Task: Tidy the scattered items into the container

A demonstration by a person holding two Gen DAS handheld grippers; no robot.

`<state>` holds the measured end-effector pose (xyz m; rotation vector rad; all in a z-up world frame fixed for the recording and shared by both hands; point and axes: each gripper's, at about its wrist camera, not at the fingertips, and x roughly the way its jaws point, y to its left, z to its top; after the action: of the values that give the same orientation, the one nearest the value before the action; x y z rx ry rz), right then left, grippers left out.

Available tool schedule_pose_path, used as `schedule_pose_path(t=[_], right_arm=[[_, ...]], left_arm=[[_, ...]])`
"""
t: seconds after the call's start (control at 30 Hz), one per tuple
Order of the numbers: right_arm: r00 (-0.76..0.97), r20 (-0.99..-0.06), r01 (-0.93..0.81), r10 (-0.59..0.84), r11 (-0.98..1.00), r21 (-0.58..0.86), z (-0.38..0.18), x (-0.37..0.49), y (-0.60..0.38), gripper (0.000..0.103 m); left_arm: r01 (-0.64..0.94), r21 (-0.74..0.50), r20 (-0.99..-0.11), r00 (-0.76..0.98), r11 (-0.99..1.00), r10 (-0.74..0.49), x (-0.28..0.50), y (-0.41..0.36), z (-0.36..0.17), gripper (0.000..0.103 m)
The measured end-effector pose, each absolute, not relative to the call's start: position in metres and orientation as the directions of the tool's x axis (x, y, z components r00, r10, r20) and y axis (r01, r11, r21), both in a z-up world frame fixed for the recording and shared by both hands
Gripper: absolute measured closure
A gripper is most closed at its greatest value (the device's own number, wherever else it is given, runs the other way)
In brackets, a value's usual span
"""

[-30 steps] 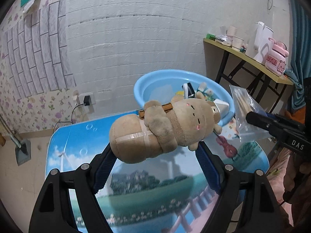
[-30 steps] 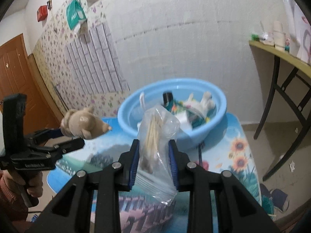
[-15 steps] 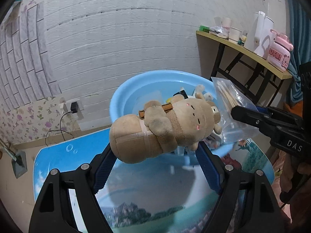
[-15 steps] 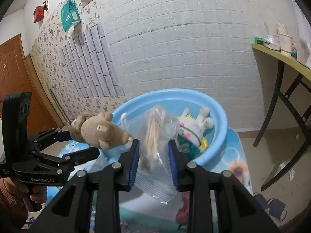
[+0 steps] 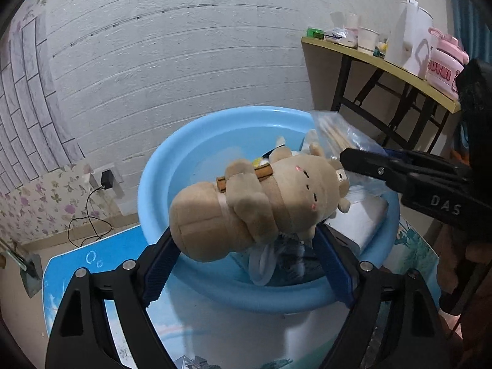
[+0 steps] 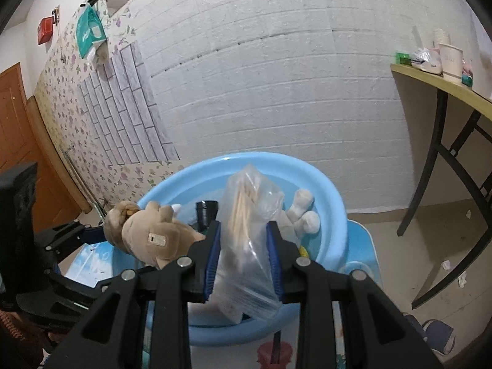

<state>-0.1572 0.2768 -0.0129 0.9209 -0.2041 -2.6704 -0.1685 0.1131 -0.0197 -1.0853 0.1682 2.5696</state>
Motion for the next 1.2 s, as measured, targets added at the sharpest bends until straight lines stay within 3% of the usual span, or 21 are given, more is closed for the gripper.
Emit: schedule_pose_path(t=[0.1, 0.17, 0.23, 0.57, 0.8, 1.1, 1.2], right_arm=[[-0.737, -0.595, 0.222, -0.320, -0.946, 0.234, -0.018, -0.161, 0.283, 0.065], [-0.735, -0.599, 0.222, -0.318, -0.948, 0.230, -0.019, -0.160, 0.285, 0.051], [-0.740, -0.593, 0.226, -0.318, -0.948, 0.226, -0.017, -0.156, 0.287, 0.046], [-0.753, -0.583, 0.216, -0.305, -0.952, 0.218, -0.006, -0.131, 0.287, 0.045], [-0.739, -0.595, 0.233, -0.316, -0.949, 0.214, 0.002, -0.108, 0.278, 0.045], [-0.720, -0.624, 0.259, -0.305, -0.952, 0.166, 0.021, -0.072, 0.250, 0.040], [-0.727, -0.611, 0.265, -0.315, -0.949, 0.173, 0.029, -0.056, 0.239, 0.032]], left_arm=[[-0.367, -0.050, -0.713, -0.638, -0.929, 0.290, -0.169, 0.111, -0.019, 0.015], [-0.359, -0.064, -0.713, -0.637, -0.931, 0.294, -0.168, 0.110, -0.017, 0.012], [-0.351, -0.084, -0.710, -0.636, -0.933, 0.303, -0.167, 0.109, -0.015, 0.012], [-0.345, -0.096, -0.683, -0.660, -0.934, 0.314, -0.140, 0.104, 0.003, 0.012], [-0.275, -0.085, -0.685, -0.682, -0.958, 0.256, -0.120, 0.091, 0.018, 0.009], [-0.174, -0.047, -0.682, -0.713, -0.984, 0.159, -0.081, 0.069, 0.037, 0.003], [-0.144, -0.032, -0.684, -0.718, -0.989, 0.126, -0.067, 0.059, 0.040, 0.003]])
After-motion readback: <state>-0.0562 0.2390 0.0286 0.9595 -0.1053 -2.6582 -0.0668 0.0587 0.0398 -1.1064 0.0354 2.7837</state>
